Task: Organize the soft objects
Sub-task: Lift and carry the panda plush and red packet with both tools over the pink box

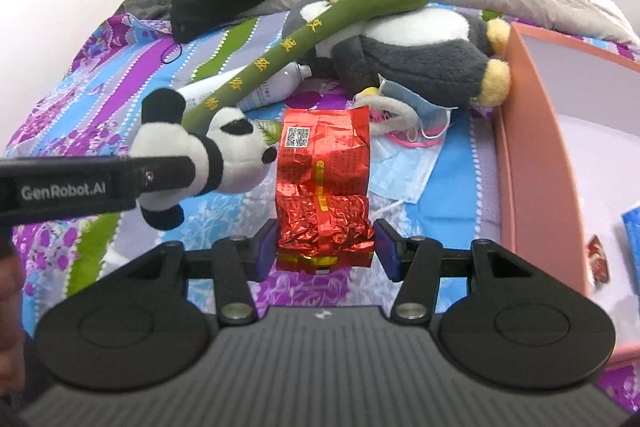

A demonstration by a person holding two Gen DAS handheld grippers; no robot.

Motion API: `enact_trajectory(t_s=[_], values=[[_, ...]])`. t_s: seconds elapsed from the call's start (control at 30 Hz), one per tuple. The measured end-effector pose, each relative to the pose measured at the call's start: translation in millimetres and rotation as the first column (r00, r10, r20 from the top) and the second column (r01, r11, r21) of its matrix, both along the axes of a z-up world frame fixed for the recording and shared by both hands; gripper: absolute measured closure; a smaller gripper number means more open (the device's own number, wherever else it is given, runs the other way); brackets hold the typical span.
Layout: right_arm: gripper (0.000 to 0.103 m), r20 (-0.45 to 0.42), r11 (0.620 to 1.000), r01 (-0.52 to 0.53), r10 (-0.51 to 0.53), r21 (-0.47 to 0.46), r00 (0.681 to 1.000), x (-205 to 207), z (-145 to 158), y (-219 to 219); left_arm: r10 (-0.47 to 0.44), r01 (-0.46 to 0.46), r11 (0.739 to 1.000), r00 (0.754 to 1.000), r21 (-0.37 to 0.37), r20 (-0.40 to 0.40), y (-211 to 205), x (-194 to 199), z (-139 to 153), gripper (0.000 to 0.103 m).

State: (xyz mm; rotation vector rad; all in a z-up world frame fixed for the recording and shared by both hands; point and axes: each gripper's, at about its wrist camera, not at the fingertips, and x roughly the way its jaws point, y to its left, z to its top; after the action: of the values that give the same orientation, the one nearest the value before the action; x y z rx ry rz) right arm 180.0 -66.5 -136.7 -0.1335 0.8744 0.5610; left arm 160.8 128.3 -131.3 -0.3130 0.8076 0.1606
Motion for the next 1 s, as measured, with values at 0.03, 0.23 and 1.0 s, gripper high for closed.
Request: enact_trajectory(t_s=[0.03, 0.23, 1.0], values=[[0.048, 0.004, 1.000, -0.001, 0.001, -0.001, 1.000, -5, 3, -1, 0.001, -0.001, 1.000, 1.000, -0.001, 0.004, -1, -6, 2, 0.054], [0.048, 0.012, 1.000, -0.005, 0.005, 0.000, 1.000, -38, 12, -12, 0.017, -0.017, 1.000, 1.000, -0.025, 0.009, -6, -44, 8, 0.054], [0.048, 0.147, 0.987, 0.128, -0.142, 0.100, 0.979, -69, 76, -67, -0.061, 0.066, 0.997, 0.994, -0.044, 0.093, -41, -67, 69, 0.054]])
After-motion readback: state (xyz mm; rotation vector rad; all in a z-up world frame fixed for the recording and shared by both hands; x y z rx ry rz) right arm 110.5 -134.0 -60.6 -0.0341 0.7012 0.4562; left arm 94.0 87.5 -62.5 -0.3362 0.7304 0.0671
